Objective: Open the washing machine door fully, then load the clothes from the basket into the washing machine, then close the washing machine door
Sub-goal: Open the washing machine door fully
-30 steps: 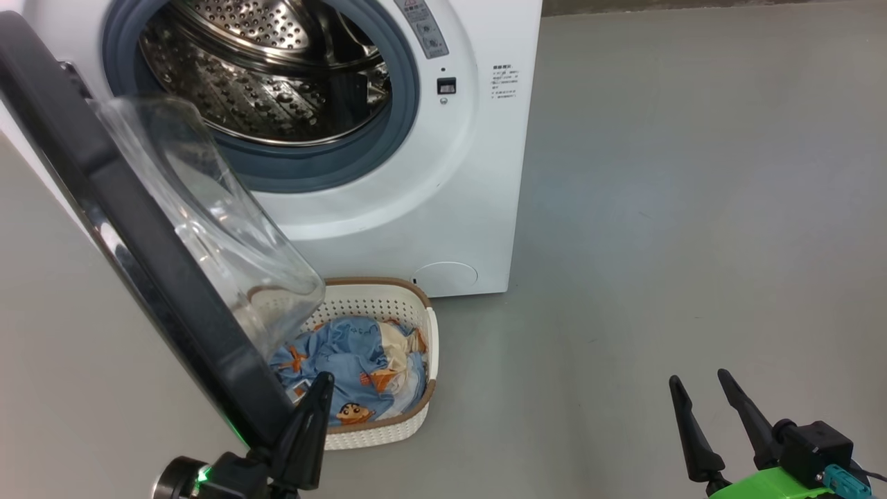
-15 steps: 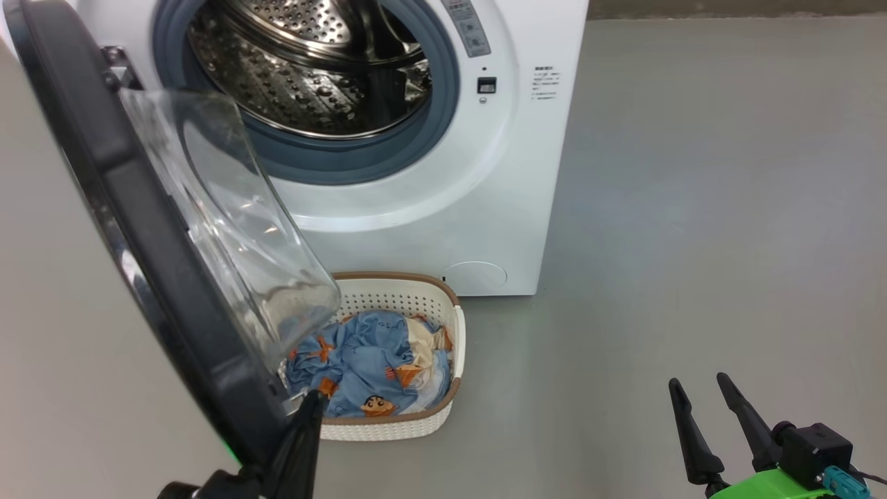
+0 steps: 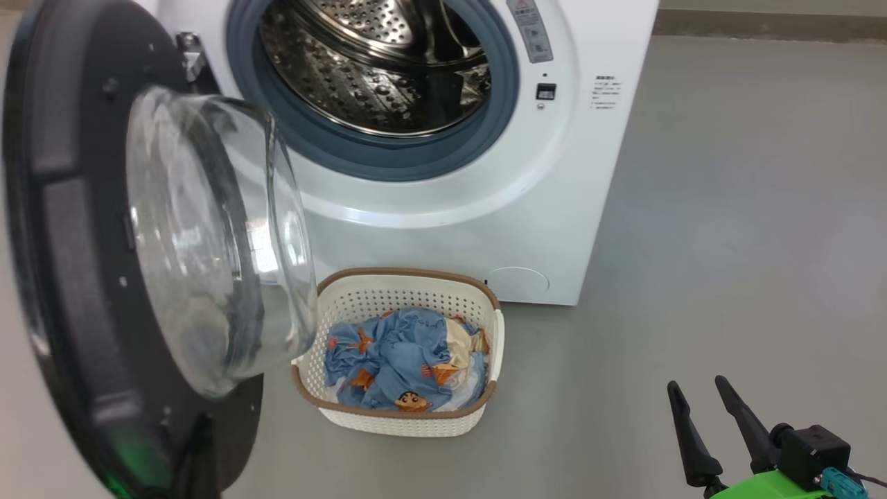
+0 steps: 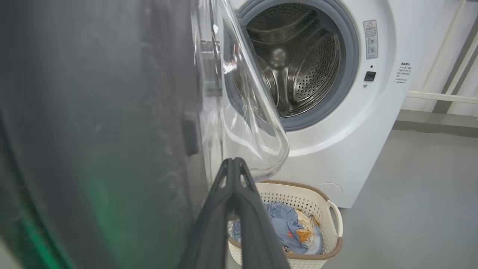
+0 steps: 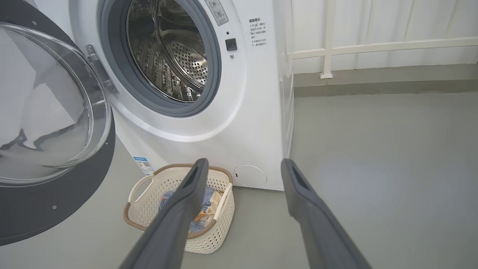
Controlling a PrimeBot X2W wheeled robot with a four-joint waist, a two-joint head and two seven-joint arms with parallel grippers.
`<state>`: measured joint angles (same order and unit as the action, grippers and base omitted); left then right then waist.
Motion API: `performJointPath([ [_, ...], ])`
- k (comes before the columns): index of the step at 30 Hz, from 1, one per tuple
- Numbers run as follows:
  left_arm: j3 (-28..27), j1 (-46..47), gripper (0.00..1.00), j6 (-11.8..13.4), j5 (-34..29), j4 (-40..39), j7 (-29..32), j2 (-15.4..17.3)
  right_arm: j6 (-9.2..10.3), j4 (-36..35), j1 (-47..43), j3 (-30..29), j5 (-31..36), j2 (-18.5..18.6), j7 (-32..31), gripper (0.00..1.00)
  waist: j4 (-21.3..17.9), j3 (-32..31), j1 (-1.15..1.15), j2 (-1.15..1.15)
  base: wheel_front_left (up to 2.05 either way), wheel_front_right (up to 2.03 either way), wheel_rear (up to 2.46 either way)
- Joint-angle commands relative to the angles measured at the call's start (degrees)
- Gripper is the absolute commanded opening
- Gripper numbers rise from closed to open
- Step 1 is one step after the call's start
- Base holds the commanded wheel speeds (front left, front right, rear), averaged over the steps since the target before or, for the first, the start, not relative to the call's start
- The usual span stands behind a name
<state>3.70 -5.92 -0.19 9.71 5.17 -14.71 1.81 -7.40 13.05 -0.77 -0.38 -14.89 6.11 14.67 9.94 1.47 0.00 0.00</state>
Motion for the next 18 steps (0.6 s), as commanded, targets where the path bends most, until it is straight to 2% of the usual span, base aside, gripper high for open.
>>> performJointPath([
  [1, -4.12, 0.83, 0.0, 1.38, 0.69, -1.81, -0.29, 1.07, -0.09, -1.09, 1.79, 1.53, -1.02, 0.42, 0.33, 1.0, 1.14, -0.27, 0.0, 0.0, 0.0, 0.0, 0.0],
  [13, -15.36, 4.69, 0.0, 2.43, 4.03, 2.99, -0.29, 1.24, -0.09, -1.08, 2.56, 2.3, -1.03, 1.58, 0.33, 1.0, 1.41, 1.76, 0.0, 0.0, 0.0, 0.0, 0.0],
  [18, -21.13, 8.63, 0.0, 2.54, 5.4, 6.46, -0.29, 2.69, -0.09, -1.39, 2.87, 2.36, -0.95, 2.38, 0.33, 1.0, 0.78, 3.59, 0.0, 0.0, 0.0, 0.0, 0.0],
])
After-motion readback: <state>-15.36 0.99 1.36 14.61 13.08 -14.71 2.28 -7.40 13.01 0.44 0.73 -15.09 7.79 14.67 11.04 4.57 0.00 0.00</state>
